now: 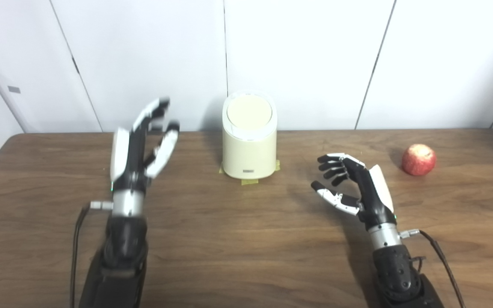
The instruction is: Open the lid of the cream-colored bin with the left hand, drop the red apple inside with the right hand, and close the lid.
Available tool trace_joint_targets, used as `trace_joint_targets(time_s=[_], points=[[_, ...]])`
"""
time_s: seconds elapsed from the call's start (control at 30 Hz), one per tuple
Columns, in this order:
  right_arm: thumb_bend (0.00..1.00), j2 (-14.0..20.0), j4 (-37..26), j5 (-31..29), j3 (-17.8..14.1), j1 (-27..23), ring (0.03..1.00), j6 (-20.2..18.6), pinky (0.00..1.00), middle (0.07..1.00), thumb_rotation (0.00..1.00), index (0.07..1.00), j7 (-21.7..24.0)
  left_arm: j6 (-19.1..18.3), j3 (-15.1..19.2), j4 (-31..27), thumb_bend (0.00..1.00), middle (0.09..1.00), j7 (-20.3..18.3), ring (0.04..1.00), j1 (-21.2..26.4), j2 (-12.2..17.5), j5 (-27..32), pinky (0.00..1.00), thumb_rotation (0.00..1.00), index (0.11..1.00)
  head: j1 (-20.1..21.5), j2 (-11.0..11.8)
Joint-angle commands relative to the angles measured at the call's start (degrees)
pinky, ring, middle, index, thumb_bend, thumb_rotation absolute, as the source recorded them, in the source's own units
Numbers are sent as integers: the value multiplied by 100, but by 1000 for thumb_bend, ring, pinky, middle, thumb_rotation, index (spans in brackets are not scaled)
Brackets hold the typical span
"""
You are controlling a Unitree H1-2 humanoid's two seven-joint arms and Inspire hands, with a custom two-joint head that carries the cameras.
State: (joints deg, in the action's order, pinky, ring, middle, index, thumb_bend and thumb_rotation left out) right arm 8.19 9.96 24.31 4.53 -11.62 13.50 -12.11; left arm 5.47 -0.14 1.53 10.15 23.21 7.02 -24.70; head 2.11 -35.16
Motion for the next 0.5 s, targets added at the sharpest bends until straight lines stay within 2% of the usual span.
trace_joint_targets(time_s=[0.0, 0.1, 0.2, 0.3, 0.47], points=[[315, -62, 34, 44, 33, -33, 544, 160, 420, 599, 239, 639, -97, -396, -31, -214, 671, 933, -77, 901, 466, -12, -163, 777, 689, 938, -7, -4], [315, -71, 16, 47, 38, -25, 538, 144, 413, 594, 235, 638, -94, -985, -170, -237, 729, 943, -219, 903, 854, -7, -448, 777, 621, 959, 4, -3], [315, -72, 31, 81, 54, -21, 550, 186, 430, 603, 244, 635, -124, -1483, -399, -142, 750, 931, -262, 866, 1223, -22, -892, 733, 528, 935, 10, -7], [314, -95, -17, 90, 59, 3, 555, 143, 434, 607, 240, 636, -125, -1960, -621, -43, 784, 949, -385, 878, 1521, -40, -1213, 755, 461, 947, 37, -7], [318, -132, -58, 73, 55, 18, 537, 112, 419, 592, 248, 638, -115, -2258, -889, 307, 831, 979, -540, 921, 1913, -23, -1363, 795, 381, 973, 66, -17]])
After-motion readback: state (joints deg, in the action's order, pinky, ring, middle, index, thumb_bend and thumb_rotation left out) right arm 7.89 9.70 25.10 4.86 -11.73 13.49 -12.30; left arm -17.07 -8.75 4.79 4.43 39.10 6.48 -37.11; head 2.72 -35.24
